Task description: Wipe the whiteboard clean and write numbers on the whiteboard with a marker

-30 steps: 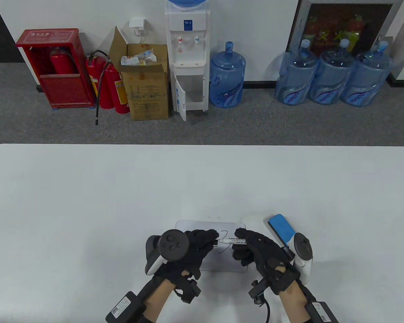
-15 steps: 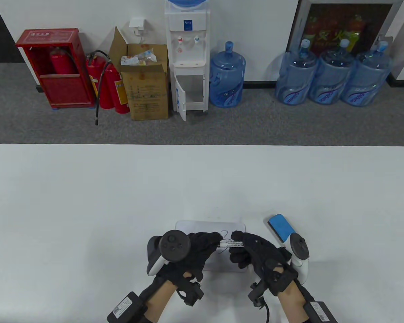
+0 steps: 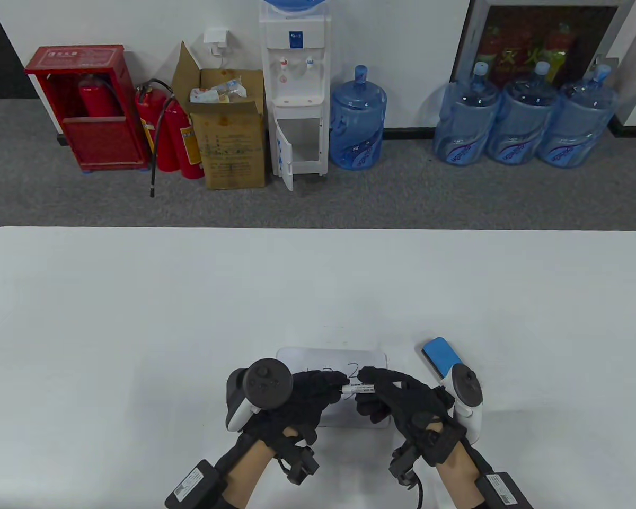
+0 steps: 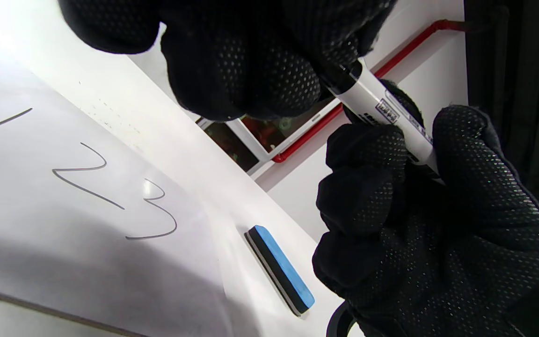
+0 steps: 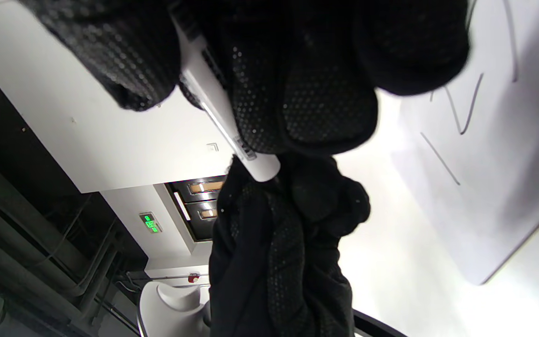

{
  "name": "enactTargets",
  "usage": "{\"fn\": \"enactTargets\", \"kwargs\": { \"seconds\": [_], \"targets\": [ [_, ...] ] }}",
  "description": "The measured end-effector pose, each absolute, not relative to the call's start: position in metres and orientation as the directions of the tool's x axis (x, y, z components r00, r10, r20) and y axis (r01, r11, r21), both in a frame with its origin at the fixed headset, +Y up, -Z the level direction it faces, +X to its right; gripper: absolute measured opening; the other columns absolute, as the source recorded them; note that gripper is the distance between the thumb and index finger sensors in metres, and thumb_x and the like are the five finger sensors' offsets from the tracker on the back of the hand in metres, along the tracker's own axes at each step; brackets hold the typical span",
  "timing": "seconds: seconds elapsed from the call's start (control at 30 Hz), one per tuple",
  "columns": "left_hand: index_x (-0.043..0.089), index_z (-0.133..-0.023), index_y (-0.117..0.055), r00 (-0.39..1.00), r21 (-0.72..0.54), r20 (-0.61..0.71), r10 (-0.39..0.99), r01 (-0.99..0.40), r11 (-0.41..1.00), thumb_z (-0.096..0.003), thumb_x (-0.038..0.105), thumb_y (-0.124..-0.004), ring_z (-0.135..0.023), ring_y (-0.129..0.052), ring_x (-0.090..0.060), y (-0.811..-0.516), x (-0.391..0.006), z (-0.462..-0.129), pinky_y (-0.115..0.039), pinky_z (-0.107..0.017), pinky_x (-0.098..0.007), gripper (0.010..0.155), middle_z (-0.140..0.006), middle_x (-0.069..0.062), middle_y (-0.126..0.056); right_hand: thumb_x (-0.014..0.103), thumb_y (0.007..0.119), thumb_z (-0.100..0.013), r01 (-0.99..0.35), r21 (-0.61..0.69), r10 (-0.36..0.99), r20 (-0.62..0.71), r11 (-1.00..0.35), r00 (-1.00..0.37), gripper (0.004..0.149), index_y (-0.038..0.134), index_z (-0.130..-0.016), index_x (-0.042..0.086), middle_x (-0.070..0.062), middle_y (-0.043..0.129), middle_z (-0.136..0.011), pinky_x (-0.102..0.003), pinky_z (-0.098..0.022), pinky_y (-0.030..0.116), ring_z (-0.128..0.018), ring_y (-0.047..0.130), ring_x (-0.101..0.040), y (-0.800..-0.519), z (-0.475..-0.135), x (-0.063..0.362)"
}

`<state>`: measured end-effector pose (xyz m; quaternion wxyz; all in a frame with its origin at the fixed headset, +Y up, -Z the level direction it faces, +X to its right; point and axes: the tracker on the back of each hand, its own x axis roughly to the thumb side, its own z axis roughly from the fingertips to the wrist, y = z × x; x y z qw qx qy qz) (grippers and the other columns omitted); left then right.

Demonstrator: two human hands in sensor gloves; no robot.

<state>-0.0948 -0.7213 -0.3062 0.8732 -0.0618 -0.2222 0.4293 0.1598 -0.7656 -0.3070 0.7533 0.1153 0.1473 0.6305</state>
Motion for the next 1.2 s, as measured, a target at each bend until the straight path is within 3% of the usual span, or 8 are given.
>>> {"fn": "enactTargets", "kwargs": {
  "seconds": [0.13,0.23,0.4,0.57,0.7,0.8,0.97,1.2],
  "targets": [
    [0.028,-0.094,-0.078,0.608,-0.286,0.346,0.714,-0.657,0.698,-0.0492,0.034,-0.070,-0.061,-0.097,-0.027,-0.723,-0.094,-0.308,-0.066,-0.067,-0.062,0.046,-0.081,-0.004,-0.096,0.048,0.082,-0.047,-0.928,0.337,0.987,-0.093,0.158,0.135,0.054,0.080,-0.092,0.018,-0.009,0.089,-0.080,-0.047,-0.042,0.077,-0.064,0.095,-0.027,-0.770,-0.306,0.162],
    [0.028,-0.094,-0.077,0.642,-0.254,0.317,0.698,-0.652,0.714,-0.0492,0.034,-0.069,-0.061,-0.096,-0.027,-0.722,-0.099,-0.309,-0.064,-0.068,-0.064,0.047,-0.081,-0.004,-0.096,0.049,0.084,-0.044,-0.970,0.226,0.995,-0.050,0.092,0.083,0.062,0.075,-0.095,0.014,-0.010,0.086,-0.081,-0.047,-0.041,0.077,-0.064,0.094,-0.027,-0.769,-0.305,0.170],
    [0.028,-0.096,-0.075,0.747,-0.162,0.220,0.627,-0.606,0.779,-0.0501,0.035,-0.067,-0.064,-0.094,-0.028,-0.719,-0.127,-0.317,-0.061,-0.069,-0.064,0.047,-0.084,-0.004,-0.093,0.044,0.085,-0.044,-0.988,0.072,0.989,-0.067,0.133,0.128,0.061,0.076,-0.094,0.010,-0.015,0.086,-0.080,-0.050,-0.040,0.074,-0.061,0.093,-0.031,-0.768,-0.306,0.207],
    [0.030,-0.097,-0.073,0.899,-0.074,0.053,0.434,-0.430,0.900,-0.0503,0.035,-0.065,-0.076,-0.088,-0.032,-0.719,-0.177,-0.332,-0.057,-0.071,-0.065,0.048,-0.092,-0.003,-0.087,0.043,0.084,-0.045,-0.991,-0.005,0.990,-0.044,-0.132,-0.132,0.059,0.079,-0.093,0.010,-0.016,0.087,-0.079,-0.051,-0.038,0.074,-0.059,0.093,-0.032,-0.764,-0.308,0.244],
    [0.031,-0.097,-0.072,0.951,-0.032,-0.083,0.299,-0.302,0.953,-0.0504,0.035,-0.064,-0.086,-0.080,-0.036,-0.723,-0.213,-0.339,-0.054,-0.073,-0.065,0.048,-0.100,-0.003,-0.079,0.043,0.084,-0.045,-0.986,-0.046,0.986,-0.049,-0.162,-0.160,0.058,0.079,-0.093,0.010,-0.016,0.087,-0.079,-0.051,-0.039,0.073,-0.060,0.093,-0.033,-0.764,-0.309,0.257],
    [0.030,-0.096,-0.074,0.957,-0.057,-0.175,0.230,-0.243,0.968,-0.0504,0.036,-0.065,-0.093,-0.070,-0.037,-0.733,-0.234,-0.342,-0.050,-0.074,-0.064,0.047,-0.107,-0.006,-0.068,0.042,0.083,-0.045,-0.989,-0.052,0.989,-0.058,-0.138,-0.135,0.058,0.079,-0.093,0.009,-0.018,0.086,-0.080,-0.052,-0.039,0.072,-0.060,0.092,-0.035,-0.764,-0.309,0.260],
    [0.030,-0.096,-0.075,0.959,-0.075,-0.275,0.073,-0.097,0.993,-0.0501,0.037,-0.067,-0.092,-0.072,-0.037,-0.753,-0.256,-0.344,-0.051,-0.073,-0.064,0.047,-0.107,-0.006,-0.069,0.039,0.081,-0.047,-0.987,-0.044,0.986,-0.074,-0.152,-0.148,0.054,0.080,-0.092,0.009,-0.017,0.088,-0.078,-0.052,-0.038,0.073,-0.058,0.094,-0.034,-0.763,-0.308,0.261],
    [0.030,-0.091,-0.082,0.960,-0.219,-0.225,-0.169,0.119,0.968,-0.0482,0.040,-0.074,-0.086,-0.080,-0.035,-0.764,-0.254,-0.350,-0.057,-0.070,-0.063,0.045,-0.101,-0.004,-0.078,0.041,0.081,-0.047,-0.989,-0.043,0.986,-0.088,-0.144,-0.140,0.057,0.078,-0.093,0.008,-0.018,0.087,-0.079,-0.051,-0.037,0.073,-0.056,0.094,-0.033,-0.764,-0.308,0.263]
  ]
}}
